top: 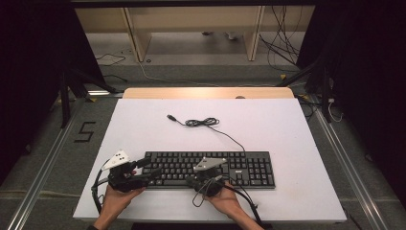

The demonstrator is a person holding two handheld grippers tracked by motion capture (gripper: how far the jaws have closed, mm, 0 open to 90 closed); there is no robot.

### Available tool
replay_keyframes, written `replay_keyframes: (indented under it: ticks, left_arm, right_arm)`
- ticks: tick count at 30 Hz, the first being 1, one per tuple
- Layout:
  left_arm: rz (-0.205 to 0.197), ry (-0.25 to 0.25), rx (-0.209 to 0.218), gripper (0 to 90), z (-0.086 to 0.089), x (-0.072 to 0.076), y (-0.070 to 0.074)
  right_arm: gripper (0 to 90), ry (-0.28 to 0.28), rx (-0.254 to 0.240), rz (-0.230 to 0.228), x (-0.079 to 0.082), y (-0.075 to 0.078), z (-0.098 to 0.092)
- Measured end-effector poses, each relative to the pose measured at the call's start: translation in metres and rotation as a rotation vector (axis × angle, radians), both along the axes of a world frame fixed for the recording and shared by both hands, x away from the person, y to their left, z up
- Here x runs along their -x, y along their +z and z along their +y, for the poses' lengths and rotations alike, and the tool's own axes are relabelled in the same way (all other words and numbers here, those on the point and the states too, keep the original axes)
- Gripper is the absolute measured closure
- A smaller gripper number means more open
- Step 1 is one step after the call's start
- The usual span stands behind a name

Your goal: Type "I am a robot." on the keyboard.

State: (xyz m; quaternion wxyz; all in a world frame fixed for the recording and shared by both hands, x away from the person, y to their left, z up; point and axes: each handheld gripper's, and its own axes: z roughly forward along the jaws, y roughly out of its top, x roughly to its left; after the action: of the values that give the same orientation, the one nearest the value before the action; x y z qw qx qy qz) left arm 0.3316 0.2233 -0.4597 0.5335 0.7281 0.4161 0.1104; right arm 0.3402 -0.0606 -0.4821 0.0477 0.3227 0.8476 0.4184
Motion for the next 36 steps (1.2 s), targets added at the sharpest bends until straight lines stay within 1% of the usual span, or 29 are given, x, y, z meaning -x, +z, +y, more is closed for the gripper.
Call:
replay_keyframes:
  ticks: [5,7,8,9,12,17,20,21,23,28,30,33,35,36]
  left_arm:
    - [0.0,-0.001,0.001,29.7,0.0,0.0,0.0]
    - [0.0,-0.002,0.001,29.6,0.0,0.0,0.0]
    - [0.0,-0.002,0.001,29.5,0.0,0.0,0.0]
    - [-0.001,-0.003,0.0,29.4,0.0,0.0,0.0]
    - [0.001,-0.005,-0.001,29.0,0.0,0.0,0.0]
    - [0.001,-0.001,-0.001,28.9,0.0,0.0,0.0]
    - [0.001,0.001,-0.003,28.8,0.001,-0.001,-0.001]
    - [0.0,0.003,-0.002,28.9,0.001,-0.001,-0.001]
    - [0.002,0.008,0.002,28.8,0.002,-0.001,-0.001]
    - [0.004,0.017,0.001,28.9,0.003,-0.002,-0.001]
    - [0.002,0.021,0.002,29.0,0.003,-0.002,-0.001]
    - [0.001,0.026,-0.003,29.1,0.004,-0.003,-0.001]
    - [0.006,0.033,-0.009,29.5,0.004,-0.004,-0.002]
    - [0.01,0.039,-0.013,30.0,0.005,-0.004,-0.002]
  right_arm:
    - [90.0,0.004,0.005,-0.002,0.0,-0.002,0.001]
    - [90.0,0.007,0.013,-0.006,0.0,-0.002,0.001]
    - [90.0,0.005,0.029,-0.009,0.0,-0.003,0.002]
    - [90.0,0.009,0.029,-0.017,0.0,-0.004,0.002]
    - [90.0,0.014,0.034,-0.017,0.0,-0.004,0.002]
    - [90.0,0.011,0.033,-0.014,0.0,-0.004,0.002]
    - [89.9,0.004,0.023,-0.008,0.0,-0.003,0.002]
    - [86.6,0.005,0.014,-0.005,0.0,-0.002,0.001]
    - [85.5,0.002,-0.006,-0.005,0.0,0.0,0.0]
    - [79.5,-0.01,-0.057,-0.006,-0.001,0.006,-0.006]
    - [74.5,-0.017,-0.068,-0.007,-0.002,0.009,-0.008]
    - [64.7,-0.032,-0.081,-0.008,-0.003,0.012,-0.013]
    - [59.9,-0.04,-0.091,-0.006,-0.003,0.013,-0.015]
    - [55.9,-0.04,-0.094,-0.008,-0.004,0.014,-0.016]
